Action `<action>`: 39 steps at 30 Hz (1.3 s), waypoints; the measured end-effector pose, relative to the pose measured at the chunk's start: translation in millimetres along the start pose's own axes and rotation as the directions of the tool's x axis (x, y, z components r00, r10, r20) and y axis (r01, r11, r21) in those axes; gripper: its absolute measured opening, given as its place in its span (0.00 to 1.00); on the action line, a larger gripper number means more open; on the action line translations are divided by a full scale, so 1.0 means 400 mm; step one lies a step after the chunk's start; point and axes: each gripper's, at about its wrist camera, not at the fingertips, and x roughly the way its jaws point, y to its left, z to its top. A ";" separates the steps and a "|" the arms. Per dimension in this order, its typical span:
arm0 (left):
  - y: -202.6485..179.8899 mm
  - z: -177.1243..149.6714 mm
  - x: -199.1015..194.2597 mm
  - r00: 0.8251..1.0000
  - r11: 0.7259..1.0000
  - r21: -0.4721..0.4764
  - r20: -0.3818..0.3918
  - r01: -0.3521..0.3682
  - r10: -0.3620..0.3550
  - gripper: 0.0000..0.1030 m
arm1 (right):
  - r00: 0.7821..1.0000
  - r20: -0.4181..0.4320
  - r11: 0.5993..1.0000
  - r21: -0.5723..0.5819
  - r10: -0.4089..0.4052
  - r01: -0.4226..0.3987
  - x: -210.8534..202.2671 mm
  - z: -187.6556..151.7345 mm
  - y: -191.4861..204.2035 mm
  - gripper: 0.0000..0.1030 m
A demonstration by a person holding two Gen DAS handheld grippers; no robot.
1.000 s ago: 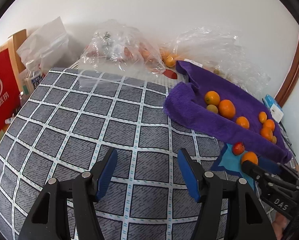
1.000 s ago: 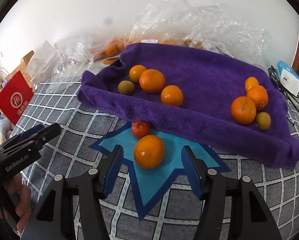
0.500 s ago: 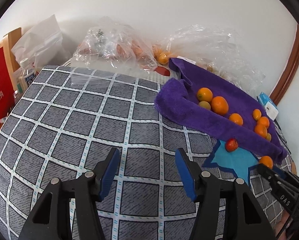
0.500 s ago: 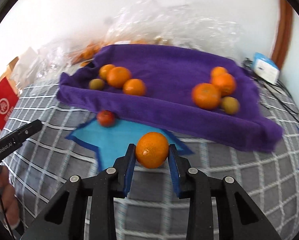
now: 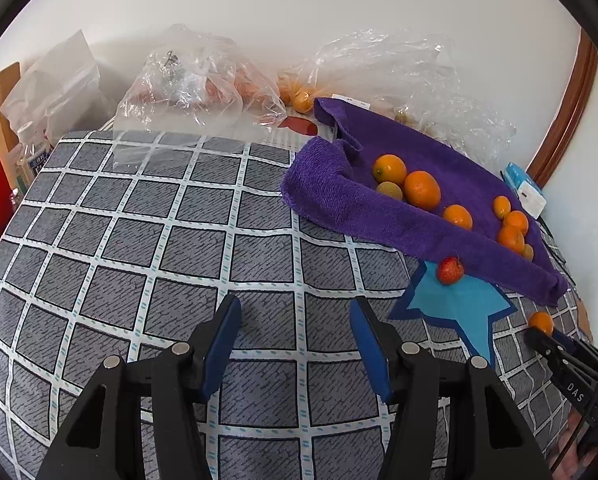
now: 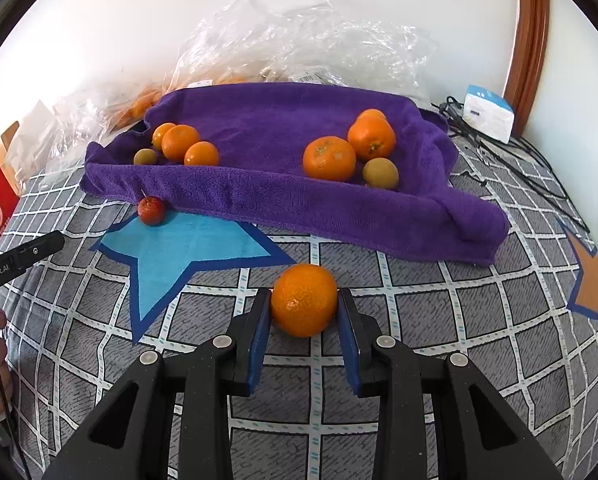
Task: Organize fruits
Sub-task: 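Hold the orange with the right gripper while the left gripper grasps a small red fruit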
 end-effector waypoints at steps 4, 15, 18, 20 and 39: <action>-0.009 -0.004 -0.007 1.000 1.000 0.012 0.014 0.017 -0.017 0.53 | 1.000 -0.003 1.000 0.008 0.007 -0.006 0.000 0.001 -0.007 0.31; -0.035 -0.007 -0.029 0.996 0.996 0.044 0.053 0.072 -0.074 0.53 | 1.000 0.017 0.999 0.030 0.012 -0.013 -0.001 -0.005 -0.019 0.31; -0.037 -0.007 -0.031 0.995 0.996 0.043 0.058 0.080 -0.082 0.53 | 1.000 0.025 0.999 0.035 0.017 -0.017 -0.003 -0.006 -0.022 0.31; -0.042 -0.009 -0.034 0.994 0.995 0.052 0.064 0.080 -0.084 0.53 | 0.999 0.034 0.999 0.041 0.024 -0.025 -0.007 -0.007 -0.023 0.31; -0.153 0.021 -0.038 0.990 0.986 0.093 -0.016 0.138 -0.137 0.53 | 0.997 0.080 0.996 0.088 0.012 -0.019 -0.066 0.001 -0.111 0.32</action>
